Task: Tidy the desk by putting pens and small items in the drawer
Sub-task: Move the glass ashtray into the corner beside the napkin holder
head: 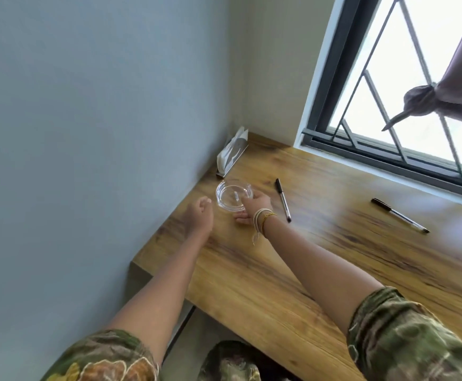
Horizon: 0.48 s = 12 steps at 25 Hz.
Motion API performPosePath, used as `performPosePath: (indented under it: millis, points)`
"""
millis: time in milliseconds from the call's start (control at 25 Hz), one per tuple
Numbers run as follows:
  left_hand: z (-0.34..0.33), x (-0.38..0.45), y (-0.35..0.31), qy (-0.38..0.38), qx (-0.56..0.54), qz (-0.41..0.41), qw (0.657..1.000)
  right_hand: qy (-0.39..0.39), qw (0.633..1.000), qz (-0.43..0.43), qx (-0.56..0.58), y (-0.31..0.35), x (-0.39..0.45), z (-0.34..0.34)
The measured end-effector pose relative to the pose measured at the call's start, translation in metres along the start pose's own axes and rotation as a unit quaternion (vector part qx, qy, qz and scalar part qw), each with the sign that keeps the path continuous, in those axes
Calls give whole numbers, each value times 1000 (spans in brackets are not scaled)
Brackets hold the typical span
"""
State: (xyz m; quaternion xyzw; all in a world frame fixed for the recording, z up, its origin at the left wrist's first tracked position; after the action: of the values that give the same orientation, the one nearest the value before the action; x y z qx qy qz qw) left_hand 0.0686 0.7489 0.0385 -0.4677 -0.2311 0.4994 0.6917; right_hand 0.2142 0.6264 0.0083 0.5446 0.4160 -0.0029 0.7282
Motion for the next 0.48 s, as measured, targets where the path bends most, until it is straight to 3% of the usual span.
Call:
performPosePath:
  millis: [120,240,480]
  points:
    - [-11,-2,-3,14,174,-112,978,-56,997,-5,52,5,17,8]
    - [-38,-8,4,55,337,-144,929,-104,988,-4,110,15,33,19]
    - [-53,-5,-5,8,408,-191,893,-149,960,-25,235,45,59,27]
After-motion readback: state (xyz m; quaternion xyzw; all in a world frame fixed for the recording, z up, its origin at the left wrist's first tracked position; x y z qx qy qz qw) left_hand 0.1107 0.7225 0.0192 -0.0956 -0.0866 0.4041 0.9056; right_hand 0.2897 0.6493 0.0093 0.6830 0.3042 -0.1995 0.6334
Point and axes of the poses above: each hand's wrist, its own x-axis towards the middle knuckle, its own z-axis out of the back of the hand, y = z × x, the point moved 10 cm from there along x, towards the middle knuckle, and after that the axes turned 3 degrees about -x, right-handed, at the moved point
